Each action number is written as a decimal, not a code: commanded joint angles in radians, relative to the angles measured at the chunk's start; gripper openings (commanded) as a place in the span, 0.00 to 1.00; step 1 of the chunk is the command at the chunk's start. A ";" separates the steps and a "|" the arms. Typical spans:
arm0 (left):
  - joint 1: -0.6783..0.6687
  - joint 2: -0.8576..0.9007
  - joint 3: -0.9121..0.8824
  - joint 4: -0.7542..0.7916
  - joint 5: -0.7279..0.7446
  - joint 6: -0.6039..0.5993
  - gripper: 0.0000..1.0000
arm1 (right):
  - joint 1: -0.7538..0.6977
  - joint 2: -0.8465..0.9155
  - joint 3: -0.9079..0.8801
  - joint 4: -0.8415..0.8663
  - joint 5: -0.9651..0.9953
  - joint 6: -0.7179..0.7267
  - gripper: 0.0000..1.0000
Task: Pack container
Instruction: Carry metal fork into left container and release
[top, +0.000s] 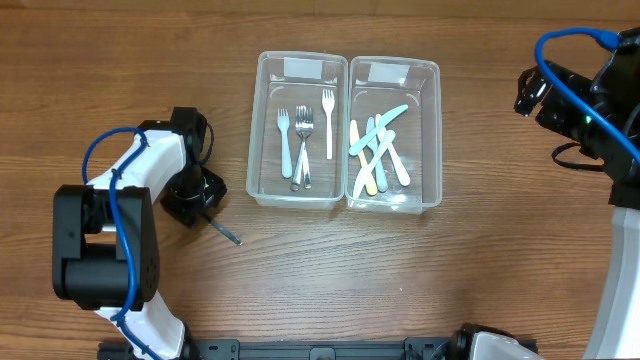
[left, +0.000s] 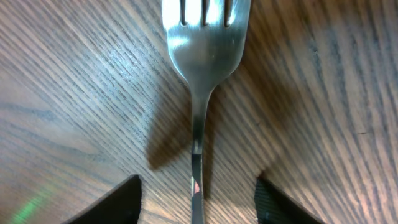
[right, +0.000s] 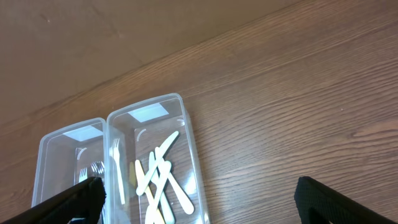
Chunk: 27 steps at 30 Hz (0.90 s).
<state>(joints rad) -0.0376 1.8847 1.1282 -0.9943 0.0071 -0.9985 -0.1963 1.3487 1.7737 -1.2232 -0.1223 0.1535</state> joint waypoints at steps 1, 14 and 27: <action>0.005 0.108 -0.022 0.014 -0.040 0.017 0.39 | -0.002 -0.003 0.006 0.005 0.014 0.003 1.00; 0.006 0.105 -0.019 0.093 0.005 0.102 0.04 | -0.002 -0.003 0.006 0.005 0.014 0.003 1.00; -0.016 -0.288 0.254 -0.034 0.012 0.416 0.04 | -0.002 -0.003 0.006 0.005 0.014 0.003 1.00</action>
<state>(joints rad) -0.0372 1.7641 1.2198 -1.0016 0.0334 -0.7425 -0.1967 1.3487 1.7737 -1.2232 -0.1223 0.1539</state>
